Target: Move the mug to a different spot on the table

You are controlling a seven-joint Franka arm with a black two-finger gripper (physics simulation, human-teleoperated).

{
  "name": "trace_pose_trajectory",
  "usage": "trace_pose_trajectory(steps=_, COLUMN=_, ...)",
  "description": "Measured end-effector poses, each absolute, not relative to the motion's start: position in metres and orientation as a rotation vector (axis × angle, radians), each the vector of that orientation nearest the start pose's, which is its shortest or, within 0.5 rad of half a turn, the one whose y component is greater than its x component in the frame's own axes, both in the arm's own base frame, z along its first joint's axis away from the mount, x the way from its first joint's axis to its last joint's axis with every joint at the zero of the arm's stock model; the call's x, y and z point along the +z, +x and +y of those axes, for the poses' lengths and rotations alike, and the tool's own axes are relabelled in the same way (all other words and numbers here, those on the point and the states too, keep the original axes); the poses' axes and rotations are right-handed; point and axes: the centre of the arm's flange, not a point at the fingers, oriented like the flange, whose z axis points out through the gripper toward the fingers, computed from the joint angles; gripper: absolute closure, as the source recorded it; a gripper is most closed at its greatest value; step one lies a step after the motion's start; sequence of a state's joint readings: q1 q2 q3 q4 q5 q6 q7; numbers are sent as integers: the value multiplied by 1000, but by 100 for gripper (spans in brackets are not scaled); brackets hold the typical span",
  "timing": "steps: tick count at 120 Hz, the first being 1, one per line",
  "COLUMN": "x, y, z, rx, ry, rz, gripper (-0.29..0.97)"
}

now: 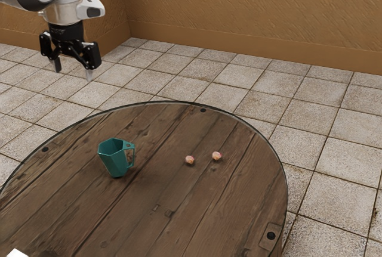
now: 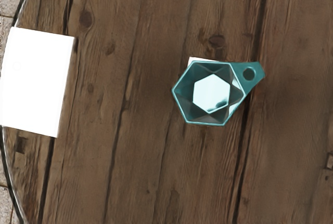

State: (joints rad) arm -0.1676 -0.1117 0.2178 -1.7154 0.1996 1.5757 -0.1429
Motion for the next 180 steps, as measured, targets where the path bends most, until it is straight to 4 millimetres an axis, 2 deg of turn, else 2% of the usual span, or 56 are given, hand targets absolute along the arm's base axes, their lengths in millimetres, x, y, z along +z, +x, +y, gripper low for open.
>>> trace_pose_trajectory(steps=16, x=616, y=519, z=52, rx=22, ry=-2956, rz=-294, gripper=0)
trace_pose_trajectory(steps=28, x=573, y=538, z=69, rx=127, ry=-2940, rz=-356, gripper=0)
trace_pose_trajectory(steps=42, x=514, y=561, z=71, rx=220, ry=-2942, rz=-331, gripper=0)
trace_pose_trajectory(steps=47, x=496, y=567, z=61, rx=237, ry=-2946, rz=-277, gripper=0)
trace_pose_trajectory(steps=57, x=464, y=583, z=23, rx=245, ry=-2954, rz=-96, gripper=0)
trace_pose_trajectory(steps=62, x=448, y=587, z=11, rx=261, ry=-2955, rz=-17, gripper=0)
trace_pose_trajectory(steps=91, x=389, y=605, z=17, rx=289, ry=-2956, rz=348, gripper=0)
trace_pose_trajectory(steps=134, x=345, y=615, z=21, rx=325, ry=-2877, rz=850, gripper=0)
trace_pose_trajectory(steps=180, x=317, y=621, z=21, rx=364, ry=-2768, rz=1182, gripper=0)
